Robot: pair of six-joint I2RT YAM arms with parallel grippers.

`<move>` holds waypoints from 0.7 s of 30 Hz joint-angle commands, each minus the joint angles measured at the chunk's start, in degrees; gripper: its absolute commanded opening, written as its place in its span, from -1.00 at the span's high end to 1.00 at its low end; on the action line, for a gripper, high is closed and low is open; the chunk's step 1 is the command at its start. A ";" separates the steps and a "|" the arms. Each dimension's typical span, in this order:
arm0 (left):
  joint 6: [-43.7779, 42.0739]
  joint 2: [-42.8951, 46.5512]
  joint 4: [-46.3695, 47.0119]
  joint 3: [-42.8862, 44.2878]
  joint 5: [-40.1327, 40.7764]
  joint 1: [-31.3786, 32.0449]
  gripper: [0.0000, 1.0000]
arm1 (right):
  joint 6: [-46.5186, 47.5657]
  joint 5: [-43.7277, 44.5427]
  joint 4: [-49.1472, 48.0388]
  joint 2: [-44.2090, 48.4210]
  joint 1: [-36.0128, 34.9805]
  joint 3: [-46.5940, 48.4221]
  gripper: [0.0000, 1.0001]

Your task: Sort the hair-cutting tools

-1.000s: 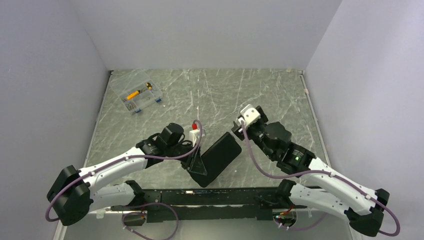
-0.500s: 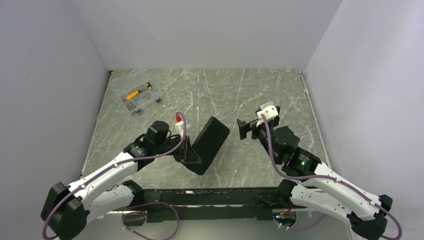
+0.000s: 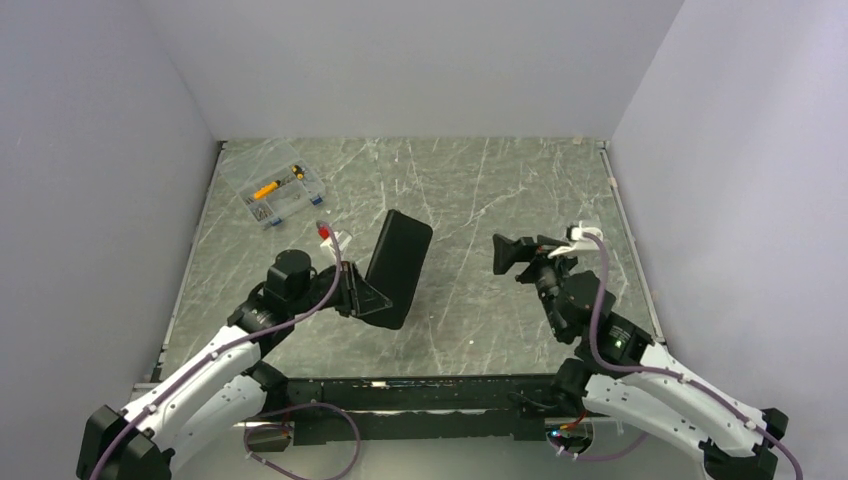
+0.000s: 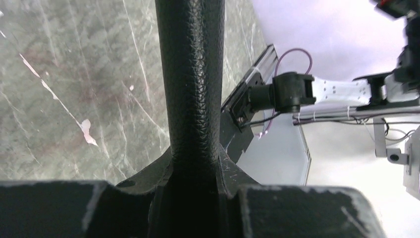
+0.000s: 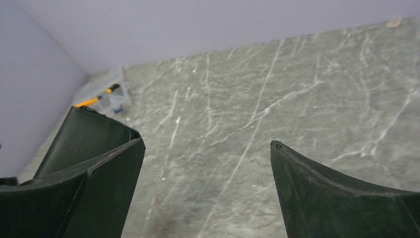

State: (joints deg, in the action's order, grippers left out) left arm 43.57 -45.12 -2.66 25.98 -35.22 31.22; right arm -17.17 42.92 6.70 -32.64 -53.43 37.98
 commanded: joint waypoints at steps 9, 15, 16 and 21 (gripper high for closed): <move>10.37 3.50 25.32 -3.33 0.35 -4.71 1.00 | -19.97 -44.20 -6.88 -5.13 9.93 -1.35 -1.00; 22.41 -2.00 50.37 -8.37 -8.29 -7.00 1.00 | -33.41 -70.95 -31.10 -9.25 19.33 -8.67 -1.00; 23.66 -3.39 53.44 -8.58 -9.92 -6.99 1.00 | -35.37 -73.12 -36.37 -10.77 19.69 -9.82 -1.00; 28.07 -8.22 64.03 -9.13 -12.56 -7.00 1.00 | -35.93 -74.75 -39.52 -19.82 19.31 -8.75 -1.00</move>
State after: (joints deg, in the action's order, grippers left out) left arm 65.98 -52.12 39.48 15.81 -42.52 24.40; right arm -49.10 -23.40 -21.87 -47.75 -33.93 28.21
